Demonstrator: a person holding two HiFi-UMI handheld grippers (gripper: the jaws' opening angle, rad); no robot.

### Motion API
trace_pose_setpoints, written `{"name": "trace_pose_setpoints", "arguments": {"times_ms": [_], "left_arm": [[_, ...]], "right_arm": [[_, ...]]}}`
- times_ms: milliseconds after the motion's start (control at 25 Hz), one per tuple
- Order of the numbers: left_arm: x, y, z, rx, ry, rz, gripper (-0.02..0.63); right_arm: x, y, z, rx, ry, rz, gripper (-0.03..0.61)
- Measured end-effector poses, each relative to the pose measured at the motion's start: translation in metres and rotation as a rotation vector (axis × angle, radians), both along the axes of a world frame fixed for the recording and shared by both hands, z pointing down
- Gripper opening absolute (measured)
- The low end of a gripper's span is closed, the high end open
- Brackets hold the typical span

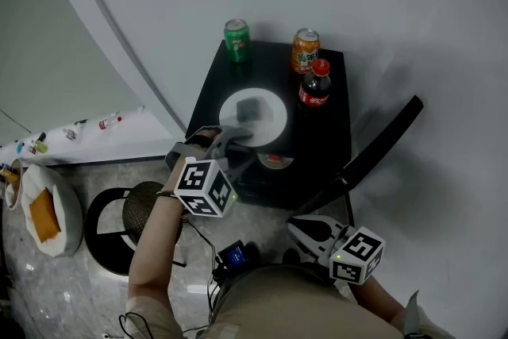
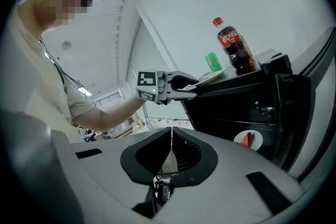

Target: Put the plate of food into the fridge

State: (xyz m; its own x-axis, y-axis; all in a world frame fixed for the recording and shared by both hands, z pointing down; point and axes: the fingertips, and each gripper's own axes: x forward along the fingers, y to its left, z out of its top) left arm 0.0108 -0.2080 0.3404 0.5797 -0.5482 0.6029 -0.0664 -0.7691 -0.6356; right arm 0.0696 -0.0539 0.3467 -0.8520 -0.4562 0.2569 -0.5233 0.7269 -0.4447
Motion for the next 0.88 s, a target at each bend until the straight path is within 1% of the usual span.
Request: {"name": "trace_pose_setpoints", "arguments": {"times_ms": [240,520,680,880], "left_arm": [[0.0,0.001,-0.001,0.016,0.005,-0.001,0.159],[-0.001,0.008,-0.008,0.046,0.038,-0.007,0.084],[0.0,0.012,-0.008,0.069,0.04,-0.008,0.078],[-0.001,0.017,-0.008,0.077,0.043,-0.002,0.075]], "right_arm": [[0.001,-0.001,0.0,0.0,-0.002,0.005,0.021],[-0.001,0.0,0.0,-0.012,-0.027,0.001,0.021],[-0.001,0.001,0.003,-0.023,-0.022,0.002,0.021],[-0.004,-0.009,0.006,-0.069,-0.054,0.033,0.021]]}}
